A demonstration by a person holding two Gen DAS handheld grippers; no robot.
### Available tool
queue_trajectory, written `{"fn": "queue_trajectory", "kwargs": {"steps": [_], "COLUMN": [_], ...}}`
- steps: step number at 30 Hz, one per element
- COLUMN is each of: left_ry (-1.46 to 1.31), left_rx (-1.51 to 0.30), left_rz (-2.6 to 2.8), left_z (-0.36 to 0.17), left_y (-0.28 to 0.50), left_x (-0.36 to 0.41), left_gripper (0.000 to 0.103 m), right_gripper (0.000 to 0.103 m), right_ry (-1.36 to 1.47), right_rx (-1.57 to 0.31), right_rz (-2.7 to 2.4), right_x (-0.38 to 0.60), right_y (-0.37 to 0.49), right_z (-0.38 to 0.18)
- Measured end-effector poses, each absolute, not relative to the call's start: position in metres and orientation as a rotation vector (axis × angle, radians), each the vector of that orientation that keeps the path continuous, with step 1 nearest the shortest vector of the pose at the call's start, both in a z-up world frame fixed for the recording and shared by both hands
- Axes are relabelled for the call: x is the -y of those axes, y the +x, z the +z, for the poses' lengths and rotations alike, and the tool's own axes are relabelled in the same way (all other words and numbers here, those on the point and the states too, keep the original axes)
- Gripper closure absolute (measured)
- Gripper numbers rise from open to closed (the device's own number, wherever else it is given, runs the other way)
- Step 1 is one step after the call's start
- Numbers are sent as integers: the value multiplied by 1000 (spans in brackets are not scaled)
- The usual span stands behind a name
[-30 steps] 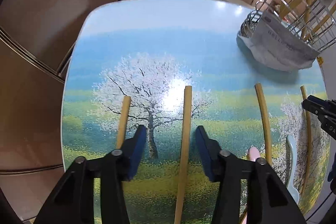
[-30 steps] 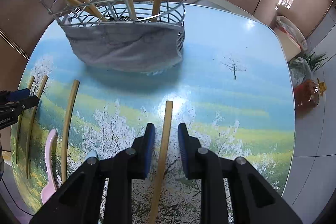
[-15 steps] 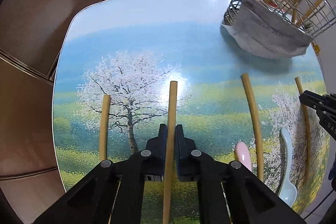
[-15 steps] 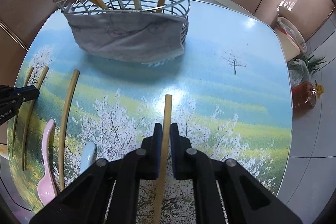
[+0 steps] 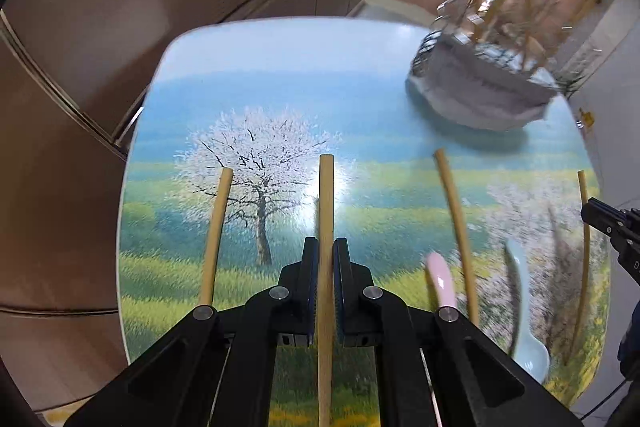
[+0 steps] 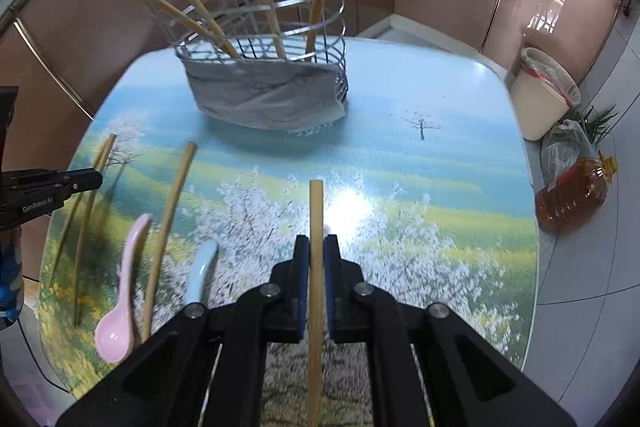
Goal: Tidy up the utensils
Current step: 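Close the left gripper on a chopstick while the right gripper closes on another, then lift the left tool's chopstick toward the wire holder while the right tool carries its chopstick there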
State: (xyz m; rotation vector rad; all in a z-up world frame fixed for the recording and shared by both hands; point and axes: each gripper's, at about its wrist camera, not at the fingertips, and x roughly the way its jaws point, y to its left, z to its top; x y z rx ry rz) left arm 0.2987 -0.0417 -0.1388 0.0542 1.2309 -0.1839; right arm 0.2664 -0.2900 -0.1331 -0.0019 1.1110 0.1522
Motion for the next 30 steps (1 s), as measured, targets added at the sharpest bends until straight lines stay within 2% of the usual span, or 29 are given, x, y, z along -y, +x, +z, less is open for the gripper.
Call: {"fn": "queue_trajectory", "kwargs": {"steps": [17,30], "left_ry": [-1,-35], "left_rx": [-1005,-875], "left_rz": [-220,-237], "left_z": [-51,4], "left_y": [188,146], "left_x": [11,-5], "left_gripper": [96,96], "right_gripper": [97,97], "right_ry": [54,34], "right_rx": [-835,-705], "right_rz": [178,185], "right_x": [293,280], "right_y": [144,102], "right_z": [-47,2]}}
